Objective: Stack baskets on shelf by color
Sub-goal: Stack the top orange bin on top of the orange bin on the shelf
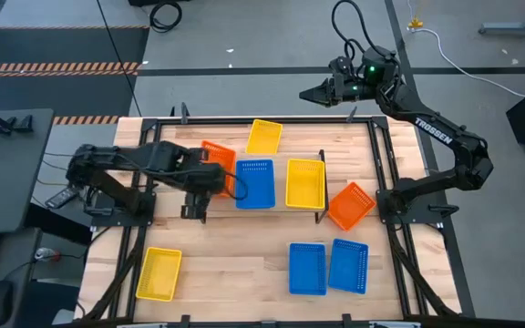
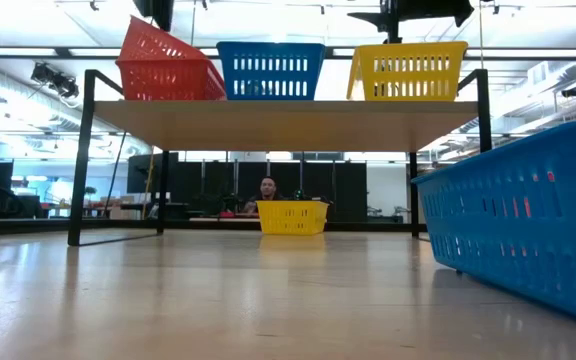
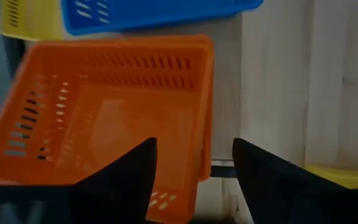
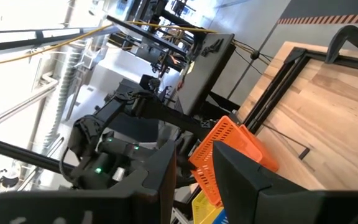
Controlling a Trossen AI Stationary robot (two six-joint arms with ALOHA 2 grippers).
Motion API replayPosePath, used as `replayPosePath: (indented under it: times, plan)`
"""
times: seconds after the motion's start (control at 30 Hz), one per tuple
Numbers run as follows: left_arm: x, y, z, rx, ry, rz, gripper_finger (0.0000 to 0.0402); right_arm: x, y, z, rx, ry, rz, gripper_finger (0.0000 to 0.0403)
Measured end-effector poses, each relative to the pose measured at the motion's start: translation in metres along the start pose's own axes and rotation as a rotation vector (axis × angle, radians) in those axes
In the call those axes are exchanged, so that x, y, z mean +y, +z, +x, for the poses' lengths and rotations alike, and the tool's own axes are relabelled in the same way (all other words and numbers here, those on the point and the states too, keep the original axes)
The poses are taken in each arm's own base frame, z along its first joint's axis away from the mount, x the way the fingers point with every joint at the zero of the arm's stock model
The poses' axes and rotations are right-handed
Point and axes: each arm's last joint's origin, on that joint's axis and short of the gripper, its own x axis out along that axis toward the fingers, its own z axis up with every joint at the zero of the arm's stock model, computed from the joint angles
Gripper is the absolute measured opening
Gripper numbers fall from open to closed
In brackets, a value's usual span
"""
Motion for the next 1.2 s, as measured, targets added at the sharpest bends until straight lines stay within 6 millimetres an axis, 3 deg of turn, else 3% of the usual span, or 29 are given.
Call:
replayPosePath:
  times: [0.17, 0.3, 0.57, 0.77, 1.07, 1.2]
  plan:
    - [0.006, 0.010, 0.017, 0.059, -0.020, -0.012, 0.0211, 0.000, 0.000, 0.000, 0.000, 0.000, -0.001, 0.0113]
    - [0.010, 0.012, 0.021, 0.073, -0.010, -0.005, 0.0177, 0.000, 0.000, 0.000, 0.005, 0.004, -0.007, 0.0113]
    - [0.008, 0.012, 0.020, 0.071, -0.063, -0.021, 0.0021, 0.000, -0.001, 0.000, 0.019, 0.012, -0.021, 0.0113]
    - [0.001, 0.012, 0.017, 0.061, -0.058, -0.043, 0.0018, 0.000, -0.001, 0.000, 0.021, 0.010, -0.023, 0.0113]
    - [0.002, 0.016, -0.013, -0.065, 0.016, -0.095, 0.0013, 0.000, -0.001, 0.000, 0.021, 0.010, -0.023, 0.0113]
    - [0.003, 0.017, -0.017, -0.083, 0.027, -0.106, 0.0012, 0.000, -0.001, 0.000, 0.021, 0.010, -0.022, 0.0113]
